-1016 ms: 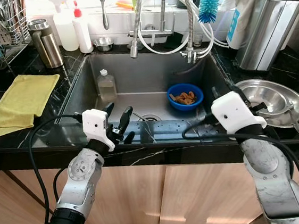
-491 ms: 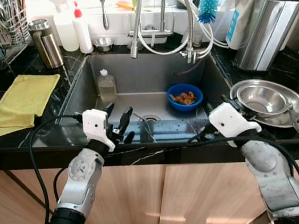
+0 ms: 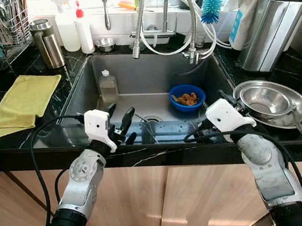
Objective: Kitchen organization
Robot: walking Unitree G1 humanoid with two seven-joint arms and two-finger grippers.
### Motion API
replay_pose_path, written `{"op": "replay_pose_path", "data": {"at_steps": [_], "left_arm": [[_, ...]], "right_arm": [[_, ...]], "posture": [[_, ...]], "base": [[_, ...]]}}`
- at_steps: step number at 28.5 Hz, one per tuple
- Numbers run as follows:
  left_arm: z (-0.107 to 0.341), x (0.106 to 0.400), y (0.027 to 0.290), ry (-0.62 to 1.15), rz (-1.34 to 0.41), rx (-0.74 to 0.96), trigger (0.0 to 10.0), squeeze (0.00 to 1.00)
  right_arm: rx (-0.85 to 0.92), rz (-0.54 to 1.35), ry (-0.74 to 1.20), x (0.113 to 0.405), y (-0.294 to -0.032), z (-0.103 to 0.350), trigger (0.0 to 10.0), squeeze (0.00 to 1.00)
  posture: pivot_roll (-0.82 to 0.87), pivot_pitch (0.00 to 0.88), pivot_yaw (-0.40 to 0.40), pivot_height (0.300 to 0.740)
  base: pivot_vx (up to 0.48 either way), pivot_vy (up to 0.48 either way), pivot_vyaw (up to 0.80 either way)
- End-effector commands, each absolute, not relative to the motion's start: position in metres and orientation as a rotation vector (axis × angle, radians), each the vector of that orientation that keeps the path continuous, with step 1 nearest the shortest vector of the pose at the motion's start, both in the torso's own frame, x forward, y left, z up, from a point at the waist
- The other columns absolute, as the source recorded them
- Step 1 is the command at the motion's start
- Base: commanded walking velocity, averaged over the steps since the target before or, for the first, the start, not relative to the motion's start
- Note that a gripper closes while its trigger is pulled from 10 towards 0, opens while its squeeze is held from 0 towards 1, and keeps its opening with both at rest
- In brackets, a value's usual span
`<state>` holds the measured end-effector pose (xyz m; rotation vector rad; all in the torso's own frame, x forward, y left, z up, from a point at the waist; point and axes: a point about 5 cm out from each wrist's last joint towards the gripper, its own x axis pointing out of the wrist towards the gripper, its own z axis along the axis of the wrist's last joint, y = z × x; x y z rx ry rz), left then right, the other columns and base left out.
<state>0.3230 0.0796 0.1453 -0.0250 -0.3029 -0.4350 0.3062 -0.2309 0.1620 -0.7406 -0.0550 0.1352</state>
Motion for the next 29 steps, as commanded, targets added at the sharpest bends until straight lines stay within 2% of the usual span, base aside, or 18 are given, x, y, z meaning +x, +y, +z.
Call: {"op": "replay_pose_path", "data": {"at_steps": [1, 29], "left_arm": [[0.146, 0.325, 0.076, -0.294, -0.443, -0.019, 10.0, 0.0], [0.146, 0.325, 0.075, -0.294, -0.45, -0.021, 10.0, 0.0]], "right_arm": [[-0.739, 0.116, -0.035, 0.31, -0.233, 0.159, 10.0, 0.0], [-0.705, 0.062, 0.042, 0.314, -0.232, 0.147, 10.0, 0.0]], "posture": [[0.1, 0.02, -0.08, 0.74], [0.1, 0.017, -0.074, 0.74]], "base": [[0.0, 0.0, 0.0], [0.0, 0.0, 0.0]]}}
